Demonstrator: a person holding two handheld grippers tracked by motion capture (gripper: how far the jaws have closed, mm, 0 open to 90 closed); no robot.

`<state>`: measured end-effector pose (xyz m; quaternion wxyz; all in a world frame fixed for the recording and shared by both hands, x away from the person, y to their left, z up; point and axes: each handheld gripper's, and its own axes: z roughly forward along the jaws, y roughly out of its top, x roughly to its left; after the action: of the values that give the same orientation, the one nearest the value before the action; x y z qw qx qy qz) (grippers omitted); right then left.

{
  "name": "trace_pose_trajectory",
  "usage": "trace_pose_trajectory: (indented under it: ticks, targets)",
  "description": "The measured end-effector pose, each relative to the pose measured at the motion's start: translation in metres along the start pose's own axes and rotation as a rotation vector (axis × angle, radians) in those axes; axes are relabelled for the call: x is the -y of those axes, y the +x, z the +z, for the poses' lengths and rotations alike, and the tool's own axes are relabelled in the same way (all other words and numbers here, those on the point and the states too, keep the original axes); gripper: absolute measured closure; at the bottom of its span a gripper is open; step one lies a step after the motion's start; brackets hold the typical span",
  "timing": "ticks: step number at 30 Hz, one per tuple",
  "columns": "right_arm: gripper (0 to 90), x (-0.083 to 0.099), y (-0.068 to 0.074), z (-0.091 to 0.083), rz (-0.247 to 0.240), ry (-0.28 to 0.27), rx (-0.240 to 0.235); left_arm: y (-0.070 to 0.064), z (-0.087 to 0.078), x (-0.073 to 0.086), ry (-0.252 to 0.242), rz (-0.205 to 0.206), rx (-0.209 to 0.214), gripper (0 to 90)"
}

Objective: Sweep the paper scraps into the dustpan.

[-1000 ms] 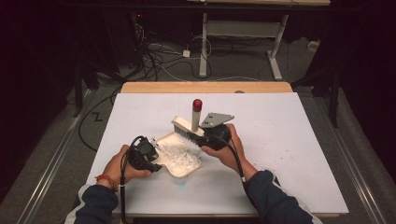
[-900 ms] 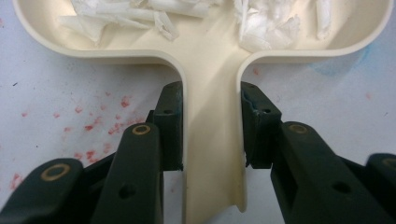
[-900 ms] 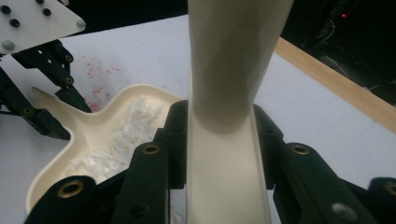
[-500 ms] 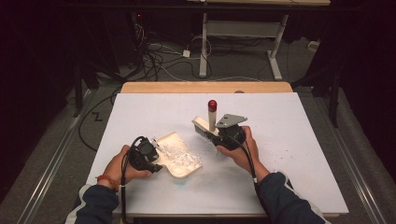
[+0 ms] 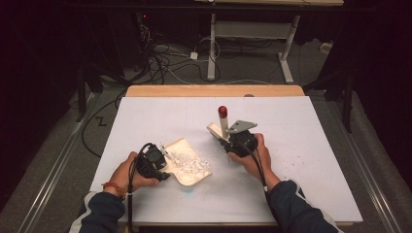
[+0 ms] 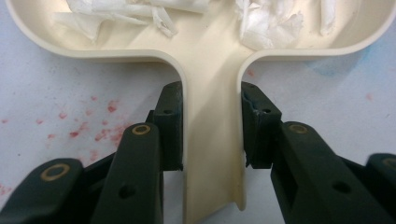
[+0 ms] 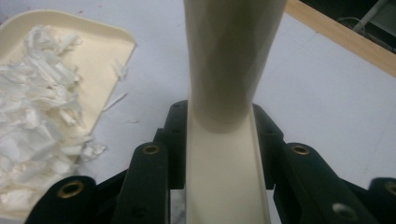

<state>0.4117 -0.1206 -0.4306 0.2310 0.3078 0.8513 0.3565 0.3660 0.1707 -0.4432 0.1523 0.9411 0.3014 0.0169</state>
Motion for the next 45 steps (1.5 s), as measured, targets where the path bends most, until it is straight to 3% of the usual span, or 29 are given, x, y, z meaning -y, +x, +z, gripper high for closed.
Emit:
trace_pose_trajectory:
  ticks: [3, 7, 8, 11, 15, 20, 25, 35, 40, 45]
  targets:
    - [66.7, -0.008, 0.019, 0.004, 0.013, -0.019, -0.052, 0.0, -0.002, 0.001, -0.022, -0.021, 0.013, 62.5]
    - [66.7, -0.015, 0.033, 0.009, 0.03, -0.037, -0.101, 0.0, -0.002, 0.001, -0.024, -0.021, 0.016, 62.5]
    - [66.7, -0.02, 0.042, 0.014, 0.031, -0.044, -0.126, 0.0, -0.002, 0.002, -0.02, -0.016, 0.011, 62.5]
    - [66.7, -0.024, 0.049, 0.017, 0.028, -0.055, -0.146, 0.001, -0.003, 0.003, -0.023, -0.017, 0.016, 62.5]
    - [66.8, -0.036, 0.062, 0.02, 0.03, -0.079, -0.221, 0.002, -0.002, 0.004, -0.021, -0.009, 0.012, 62.5]
    - [66.8, -0.042, 0.069, 0.016, 0.006, -0.084, -0.221, 0.003, -0.002, 0.005, -0.023, -0.008, 0.014, 62.5]
    - [66.8, -0.045, 0.065, 0.007, -0.019, -0.089, -0.192, 0.003, -0.003, 0.005, -0.02, -0.003, 0.012, 62.5]
    - [66.8, -0.045, 0.045, -0.008, 0.031, -0.132, -0.133, 0.002, -0.001, 0.003, -0.01, 0.002, 0.007, 62.5]
    - [66.7, -0.036, 0.036, -0.002, 0.032, -0.099, -0.108, 0.002, -0.001, 0.003, -0.013, 0.0, 0.002, 62.5]
    - [66.6, -0.014, 0.018, 0.011, 0.059, -0.04, -0.054, 0.001, 0.0, 0.003, -0.003, 0.014, -0.003, 62.5]
